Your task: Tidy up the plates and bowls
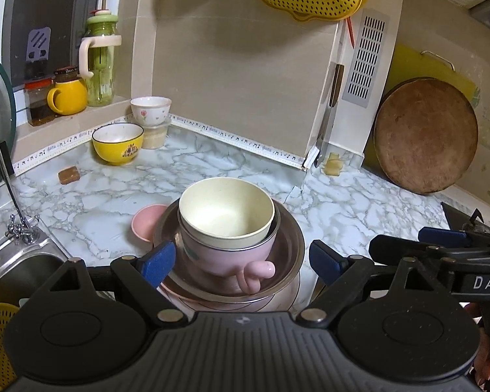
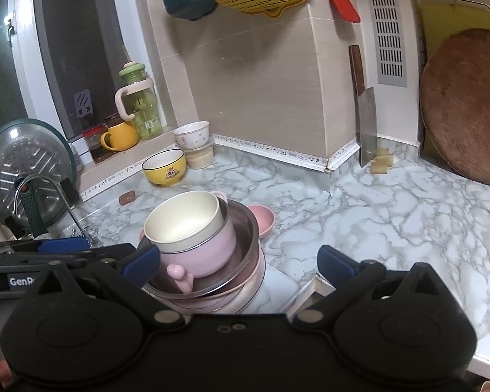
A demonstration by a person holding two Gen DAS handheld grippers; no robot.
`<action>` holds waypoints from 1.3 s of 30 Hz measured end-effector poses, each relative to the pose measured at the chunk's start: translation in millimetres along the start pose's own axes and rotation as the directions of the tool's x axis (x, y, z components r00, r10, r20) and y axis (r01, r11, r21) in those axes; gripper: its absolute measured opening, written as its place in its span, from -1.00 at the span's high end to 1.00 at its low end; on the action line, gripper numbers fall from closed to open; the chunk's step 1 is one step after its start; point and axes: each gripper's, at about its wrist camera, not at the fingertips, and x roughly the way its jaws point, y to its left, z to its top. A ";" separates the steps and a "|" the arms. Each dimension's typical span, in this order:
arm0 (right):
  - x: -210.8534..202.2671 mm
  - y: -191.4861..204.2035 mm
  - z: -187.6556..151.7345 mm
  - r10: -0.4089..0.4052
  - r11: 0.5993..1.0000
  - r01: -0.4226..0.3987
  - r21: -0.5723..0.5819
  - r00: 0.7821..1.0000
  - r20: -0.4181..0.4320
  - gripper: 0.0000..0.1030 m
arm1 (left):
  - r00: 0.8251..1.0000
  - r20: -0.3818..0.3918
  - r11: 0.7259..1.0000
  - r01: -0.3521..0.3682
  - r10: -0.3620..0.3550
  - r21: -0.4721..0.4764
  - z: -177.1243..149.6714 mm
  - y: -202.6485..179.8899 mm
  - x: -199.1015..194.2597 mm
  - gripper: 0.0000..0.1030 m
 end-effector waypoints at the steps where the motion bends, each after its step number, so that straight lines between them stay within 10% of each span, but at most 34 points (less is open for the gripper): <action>1: -0.2 0.0 0.0 0.000 1.000 0.000 0.002 1.000 -0.002 -1.00 | 1.000 0.003 1.000 -0.002 0.002 0.001 0.7 -0.3 -0.5 -0.74; 39: 3.6 9.3 2.9 0.000 1.000 0.000 -0.014 1.000 -0.026 -1.00 | 1.000 0.015 1.000 -0.014 0.014 0.014 3.9 3.7 -3.3 -0.74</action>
